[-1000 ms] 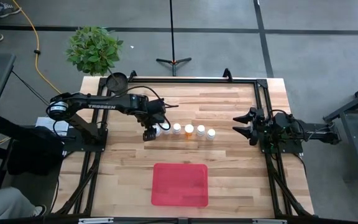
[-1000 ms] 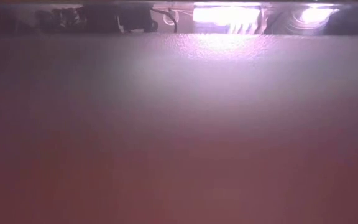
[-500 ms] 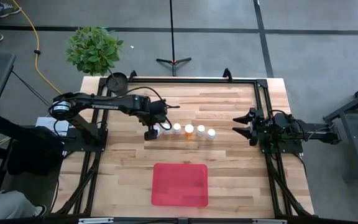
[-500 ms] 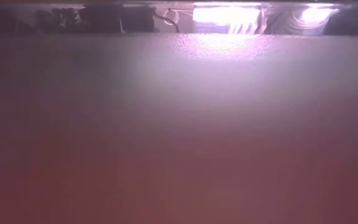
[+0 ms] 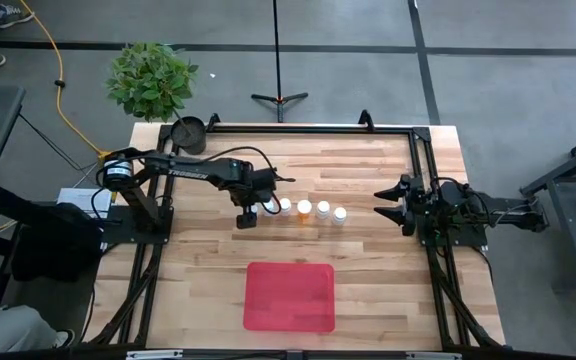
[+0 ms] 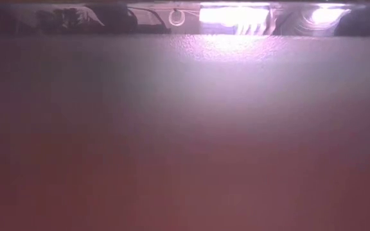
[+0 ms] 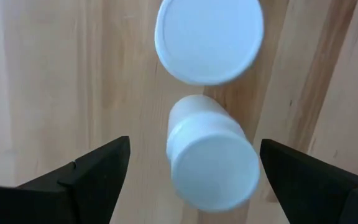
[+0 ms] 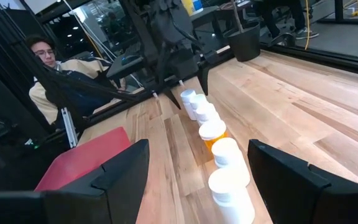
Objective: Pick and place pill bottles into a basket
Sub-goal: Put the white pill bottle into the red bin
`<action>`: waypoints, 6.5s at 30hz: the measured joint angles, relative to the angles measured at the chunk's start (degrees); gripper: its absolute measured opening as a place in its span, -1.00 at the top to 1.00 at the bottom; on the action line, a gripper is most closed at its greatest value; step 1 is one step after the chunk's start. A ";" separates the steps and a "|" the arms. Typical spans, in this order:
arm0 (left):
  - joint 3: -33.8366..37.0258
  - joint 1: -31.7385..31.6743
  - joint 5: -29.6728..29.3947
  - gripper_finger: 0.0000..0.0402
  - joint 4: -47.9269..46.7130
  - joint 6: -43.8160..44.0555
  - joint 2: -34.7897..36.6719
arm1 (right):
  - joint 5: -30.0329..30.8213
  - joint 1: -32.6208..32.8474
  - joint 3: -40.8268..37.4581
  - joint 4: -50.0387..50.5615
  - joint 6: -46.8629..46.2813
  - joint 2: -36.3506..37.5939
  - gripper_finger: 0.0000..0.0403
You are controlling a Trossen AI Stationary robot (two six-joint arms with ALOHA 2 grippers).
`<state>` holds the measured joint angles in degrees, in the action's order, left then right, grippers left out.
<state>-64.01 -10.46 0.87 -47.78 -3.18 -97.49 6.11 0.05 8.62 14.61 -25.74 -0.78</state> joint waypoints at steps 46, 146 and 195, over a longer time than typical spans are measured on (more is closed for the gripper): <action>0.00 -0.02 3.47 -0.13 0.88 0.52 -0.17 | -0.31 0.00 0.02 1.08 0.20 -0.07 -0.31; 0.00 7.59 31.68 -0.03 59.34 33.66 31.67 | -0.55 0.00 0.04 1.89 -1.29 -0.07 -0.31; -49.84 25.86 3.18 -0.03 -8.82 9.71 -9.18 | -8.46 0.00 0.00 -1.89 -8.79 -0.90 -0.31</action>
<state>-113.85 15.40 4.05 -56.60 6.53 -106.67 -2.35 0.05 8.62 12.72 -34.52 -1.68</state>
